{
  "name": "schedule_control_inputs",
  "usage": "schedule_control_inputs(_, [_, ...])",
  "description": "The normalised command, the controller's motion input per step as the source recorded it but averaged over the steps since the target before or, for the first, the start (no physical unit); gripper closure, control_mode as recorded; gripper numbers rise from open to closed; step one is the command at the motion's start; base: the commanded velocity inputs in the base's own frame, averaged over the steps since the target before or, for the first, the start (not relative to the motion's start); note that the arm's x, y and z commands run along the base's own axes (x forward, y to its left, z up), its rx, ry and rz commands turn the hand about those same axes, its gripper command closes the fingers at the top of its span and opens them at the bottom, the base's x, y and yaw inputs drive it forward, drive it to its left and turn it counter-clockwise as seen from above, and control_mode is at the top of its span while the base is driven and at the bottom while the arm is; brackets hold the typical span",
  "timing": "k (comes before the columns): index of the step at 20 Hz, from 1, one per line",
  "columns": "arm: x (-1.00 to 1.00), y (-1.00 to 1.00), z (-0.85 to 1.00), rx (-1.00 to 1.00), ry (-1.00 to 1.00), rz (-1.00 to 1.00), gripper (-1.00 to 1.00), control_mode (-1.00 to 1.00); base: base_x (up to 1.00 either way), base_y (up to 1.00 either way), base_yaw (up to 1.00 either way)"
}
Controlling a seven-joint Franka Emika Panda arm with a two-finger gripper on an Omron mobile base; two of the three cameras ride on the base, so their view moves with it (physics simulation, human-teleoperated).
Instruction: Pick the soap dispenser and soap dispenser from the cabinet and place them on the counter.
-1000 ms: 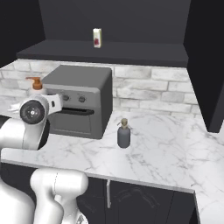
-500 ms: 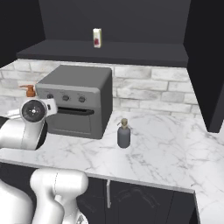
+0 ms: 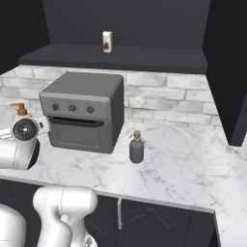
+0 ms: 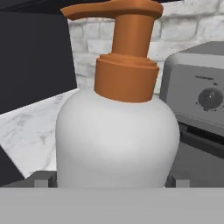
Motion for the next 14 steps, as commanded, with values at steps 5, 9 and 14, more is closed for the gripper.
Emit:
schedule_control_inputs(5, [0.16,0.54,-0.43,0.0,-0.04,0.03,1.0,-1.0,0.0,0.0,0.0])
schedule_control_inputs(9, [0.19,0.47,-0.4,0.0,-0.03,0.03,1.0,-1.0,0.0,0.0,0.0])
schedule_control_inputs(14, [0.33,0.46,-0.35,0.0,-0.03,0.03,1.0,-1.0,0.0,0.0,0.0])
